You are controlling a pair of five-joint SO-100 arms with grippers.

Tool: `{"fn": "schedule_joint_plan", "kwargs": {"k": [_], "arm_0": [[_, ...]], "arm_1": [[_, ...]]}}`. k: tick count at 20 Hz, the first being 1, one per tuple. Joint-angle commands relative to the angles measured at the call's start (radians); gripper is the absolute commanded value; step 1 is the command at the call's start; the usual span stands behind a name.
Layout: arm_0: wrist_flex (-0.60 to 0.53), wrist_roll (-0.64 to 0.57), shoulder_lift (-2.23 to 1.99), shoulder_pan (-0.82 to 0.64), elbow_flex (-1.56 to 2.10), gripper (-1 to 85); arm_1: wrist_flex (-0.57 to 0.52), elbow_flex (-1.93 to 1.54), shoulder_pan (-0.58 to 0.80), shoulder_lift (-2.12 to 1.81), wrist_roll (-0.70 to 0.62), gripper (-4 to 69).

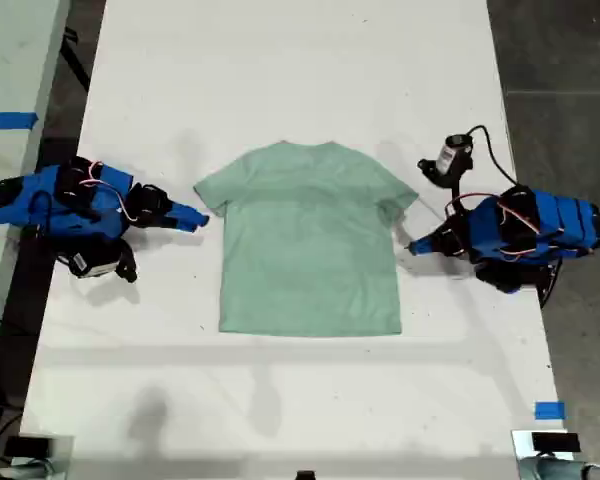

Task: Fold tshirt

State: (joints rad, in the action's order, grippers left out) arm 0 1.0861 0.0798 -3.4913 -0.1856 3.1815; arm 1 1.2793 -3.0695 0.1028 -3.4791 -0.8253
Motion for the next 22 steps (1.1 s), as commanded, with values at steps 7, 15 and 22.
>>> {"fn": "schedule_joint_plan", "kwargs": {"k": [7, 15, 22], "arm_0": [[-0.067, 0.282, -0.109, 0.101, -0.003, 0.1], [-0.100, 0.275, 0.029, 0.081, -0.123, 0.1], [-0.002, 0.009, 0.640, -0.091, -0.641, 0.1]], "arm_1": [[-0.014, 0.040, 0.020, -0.011, 0.979, -1.0], [-0.011, 0.216, 0.060, 0.063, 0.856, -0.9], [0.015, 0.739, 0.193, 0.658, 0.572, -0.9]]}}
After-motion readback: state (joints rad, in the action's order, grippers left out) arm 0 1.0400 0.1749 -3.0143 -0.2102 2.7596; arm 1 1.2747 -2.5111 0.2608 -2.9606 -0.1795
